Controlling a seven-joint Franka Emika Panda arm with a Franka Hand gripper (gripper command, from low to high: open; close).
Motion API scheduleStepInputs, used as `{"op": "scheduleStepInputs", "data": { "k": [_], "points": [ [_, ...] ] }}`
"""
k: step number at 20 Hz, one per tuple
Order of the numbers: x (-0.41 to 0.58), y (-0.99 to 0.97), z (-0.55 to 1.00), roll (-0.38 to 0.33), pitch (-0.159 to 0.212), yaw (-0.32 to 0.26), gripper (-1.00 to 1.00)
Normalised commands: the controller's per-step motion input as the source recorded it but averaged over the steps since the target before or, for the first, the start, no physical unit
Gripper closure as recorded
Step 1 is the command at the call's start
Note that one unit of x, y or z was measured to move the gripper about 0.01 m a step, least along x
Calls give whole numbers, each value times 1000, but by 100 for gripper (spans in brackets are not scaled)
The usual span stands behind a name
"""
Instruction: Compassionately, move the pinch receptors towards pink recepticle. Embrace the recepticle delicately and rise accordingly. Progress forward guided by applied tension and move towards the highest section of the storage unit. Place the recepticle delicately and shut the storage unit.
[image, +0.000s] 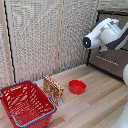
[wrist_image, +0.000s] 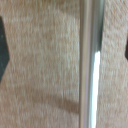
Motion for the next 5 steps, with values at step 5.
{"op": "scheduleStepInputs", "data": {
  "k": [5],
  "points": [
    [26,57,6,30,95,-219,-100]
  ]
}}
